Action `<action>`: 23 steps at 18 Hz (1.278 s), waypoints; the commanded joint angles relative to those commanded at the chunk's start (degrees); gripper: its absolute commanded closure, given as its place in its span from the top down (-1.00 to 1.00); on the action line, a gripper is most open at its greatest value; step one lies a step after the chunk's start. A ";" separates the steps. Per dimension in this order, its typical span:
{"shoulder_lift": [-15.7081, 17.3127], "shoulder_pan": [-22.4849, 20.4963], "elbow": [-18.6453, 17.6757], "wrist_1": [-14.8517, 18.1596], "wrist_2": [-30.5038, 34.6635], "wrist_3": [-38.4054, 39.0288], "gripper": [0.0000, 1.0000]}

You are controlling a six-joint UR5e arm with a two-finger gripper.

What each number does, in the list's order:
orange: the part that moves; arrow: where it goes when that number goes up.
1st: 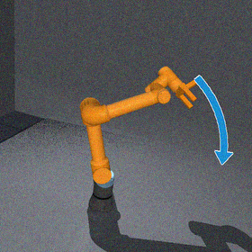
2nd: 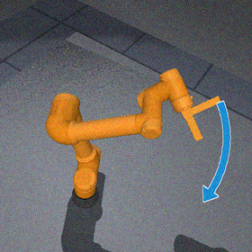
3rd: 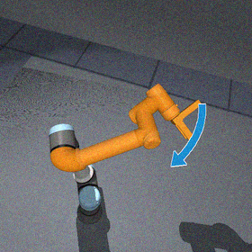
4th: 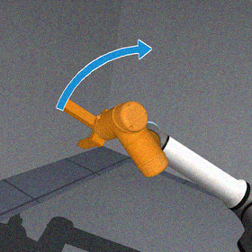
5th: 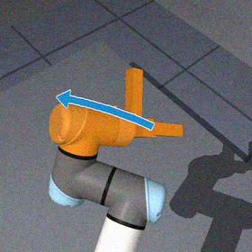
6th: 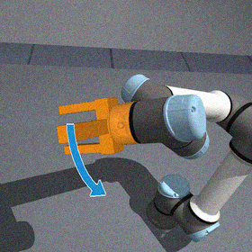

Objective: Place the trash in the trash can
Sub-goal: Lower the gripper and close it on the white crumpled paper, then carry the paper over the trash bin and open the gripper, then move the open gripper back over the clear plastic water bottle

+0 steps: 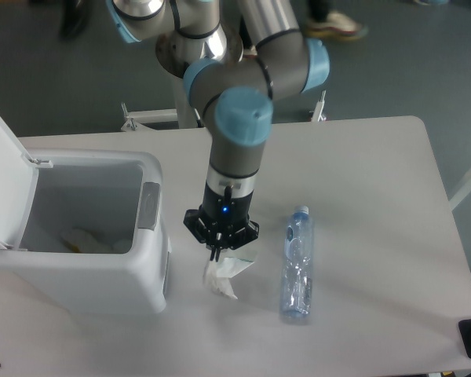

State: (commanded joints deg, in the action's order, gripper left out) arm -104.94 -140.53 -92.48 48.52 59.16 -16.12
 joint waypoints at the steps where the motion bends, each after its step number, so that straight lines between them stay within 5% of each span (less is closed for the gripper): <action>1: -0.09 0.00 2.37 0.00 -1.66 4.04 -1.00; 6: 2.10 -0.44 9.68 0.00 -11.51 16.55 -1.00; 10: 6.41 0.08 8.90 0.26 -16.34 17.09 -1.00; 14: 13.17 1.75 1.71 0.97 -17.06 13.06 -0.93; 17: 16.25 4.73 -3.22 1.14 -14.96 8.47 0.99; 23: 16.00 8.26 -3.85 1.41 -6.34 8.55 1.00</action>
State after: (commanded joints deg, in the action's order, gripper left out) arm -88.94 -132.27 -96.33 49.92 52.82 -7.57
